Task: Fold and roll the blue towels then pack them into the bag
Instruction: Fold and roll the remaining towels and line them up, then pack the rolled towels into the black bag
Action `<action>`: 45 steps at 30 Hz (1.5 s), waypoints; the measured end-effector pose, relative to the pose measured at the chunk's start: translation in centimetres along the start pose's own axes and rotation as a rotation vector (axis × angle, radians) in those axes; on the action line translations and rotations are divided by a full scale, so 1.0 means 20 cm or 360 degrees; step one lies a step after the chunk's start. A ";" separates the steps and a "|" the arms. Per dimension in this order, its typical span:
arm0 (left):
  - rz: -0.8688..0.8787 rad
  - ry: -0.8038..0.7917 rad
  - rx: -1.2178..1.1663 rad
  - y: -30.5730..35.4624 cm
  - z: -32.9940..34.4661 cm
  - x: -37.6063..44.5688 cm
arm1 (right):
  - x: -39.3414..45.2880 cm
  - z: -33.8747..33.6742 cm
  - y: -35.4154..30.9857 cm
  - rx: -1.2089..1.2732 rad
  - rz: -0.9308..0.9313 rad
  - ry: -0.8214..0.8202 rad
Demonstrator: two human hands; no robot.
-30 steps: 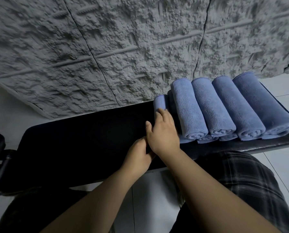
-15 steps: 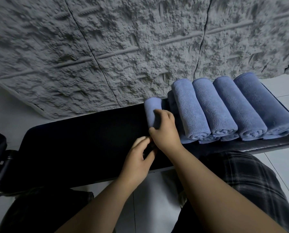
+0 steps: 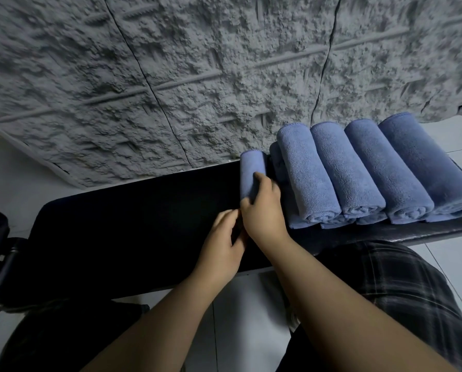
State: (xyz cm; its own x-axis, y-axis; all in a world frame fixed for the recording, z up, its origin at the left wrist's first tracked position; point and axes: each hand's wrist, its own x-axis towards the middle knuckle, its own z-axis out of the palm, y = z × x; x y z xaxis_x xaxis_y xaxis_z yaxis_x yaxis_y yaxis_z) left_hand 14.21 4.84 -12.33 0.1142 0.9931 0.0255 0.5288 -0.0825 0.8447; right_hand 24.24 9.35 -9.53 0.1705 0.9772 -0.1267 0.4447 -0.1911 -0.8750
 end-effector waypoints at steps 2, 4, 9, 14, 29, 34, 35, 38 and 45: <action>0.0034 -0.0009 0.0099 0.03 0.01 0.01 | -0.01 0.01 -0.01 -0.0240 -0.0067 0.0026; 0.0078 0.0028 0.0184 0.04 0.02 0.03 | -0.02 0.01 -0.02 -0.0377 -0.0183 0.0049; -0.0166 0.0003 -0.0265 0.05 0.05 0.07 | -0.06 0.00 -0.02 -0.0473 -0.0317 0.0137; 0.0140 -0.0136 0.0277 0.04 0.02 0.01 | -0.08 -0.04 0.01 -0.0507 -0.0364 0.0104; -0.0456 0.0030 0.0930 -0.26 -0.65 -0.39 | -0.33 0.24 0.02 -0.0999 -0.0759 -0.0633; -0.0593 0.0378 0.0868 -0.32 -0.88 -0.40 | -0.38 0.53 -0.09 -0.1466 -0.0574 -0.1064; -0.0570 0.0436 0.0861 -0.33 -0.92 -0.39 | -0.38 0.59 -0.13 -0.1494 -0.0561 -0.1120; -0.0578 0.0559 0.0826 -0.41 -1.05 -0.39 | -0.41 0.79 -0.25 -0.1591 -0.0545 -0.1263; -0.0679 0.0743 0.0897 -0.66 -1.29 -0.48 | -0.40 1.12 -0.43 -0.1657 -0.0559 -0.1380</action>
State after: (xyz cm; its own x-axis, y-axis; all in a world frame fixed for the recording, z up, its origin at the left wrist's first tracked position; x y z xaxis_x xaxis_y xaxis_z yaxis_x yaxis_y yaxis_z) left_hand -15.58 -1.41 -9.87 -0.4837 0.8708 0.0879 0.8022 0.4010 0.4424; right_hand -0.73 5.32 -11.45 -0.5056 0.6602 -0.5554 0.8557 0.4659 -0.2252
